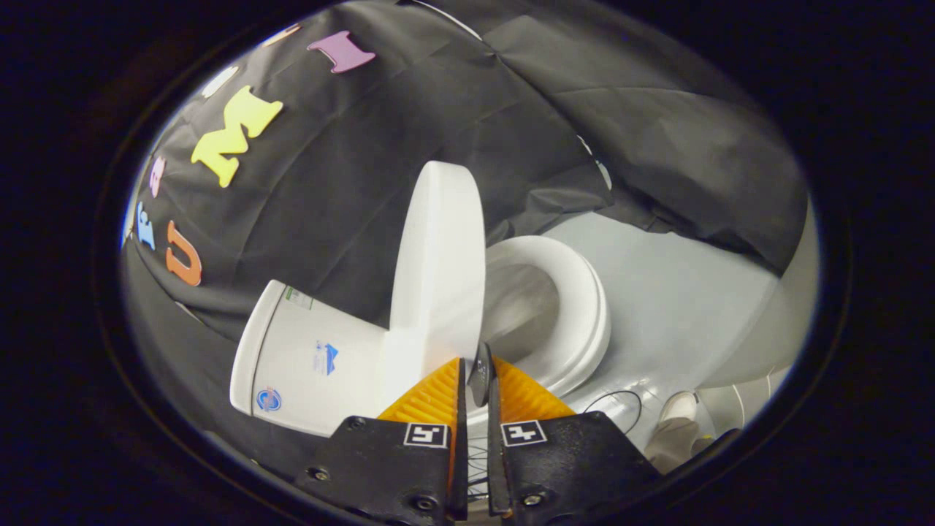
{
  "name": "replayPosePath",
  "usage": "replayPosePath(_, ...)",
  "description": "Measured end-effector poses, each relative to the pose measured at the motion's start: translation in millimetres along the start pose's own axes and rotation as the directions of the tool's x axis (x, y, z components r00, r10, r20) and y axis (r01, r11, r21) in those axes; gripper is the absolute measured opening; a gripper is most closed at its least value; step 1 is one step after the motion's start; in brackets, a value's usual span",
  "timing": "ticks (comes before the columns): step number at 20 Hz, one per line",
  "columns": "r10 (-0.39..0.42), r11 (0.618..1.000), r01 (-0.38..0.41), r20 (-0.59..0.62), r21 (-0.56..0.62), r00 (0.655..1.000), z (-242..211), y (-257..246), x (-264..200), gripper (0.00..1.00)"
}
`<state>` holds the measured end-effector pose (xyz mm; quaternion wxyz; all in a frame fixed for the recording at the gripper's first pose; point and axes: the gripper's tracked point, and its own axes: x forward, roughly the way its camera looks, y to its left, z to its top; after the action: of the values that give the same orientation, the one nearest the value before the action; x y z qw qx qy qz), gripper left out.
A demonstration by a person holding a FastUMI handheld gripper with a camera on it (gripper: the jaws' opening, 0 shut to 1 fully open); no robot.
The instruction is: Open the toilet lid.
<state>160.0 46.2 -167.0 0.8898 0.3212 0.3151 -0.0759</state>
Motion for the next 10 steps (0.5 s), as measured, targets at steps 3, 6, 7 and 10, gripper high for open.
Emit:
replayPosePath(3,-0.003,1.0,0.003,0.006,-0.026,1.0,2,7,-3,0.14)
replayPosePath(6,-0.017,0.997,0.018,0.015,-0.071,1.0,2,12,-7,0.14)
replayPosePath(7,-0.019,0.997,0.021,0.017,-0.08,1.0,3,15,-7,0.14)
replayPosePath(10,-0.018,0.995,0.021,0.029,-0.101,0.999,2,25,-11,0.14)
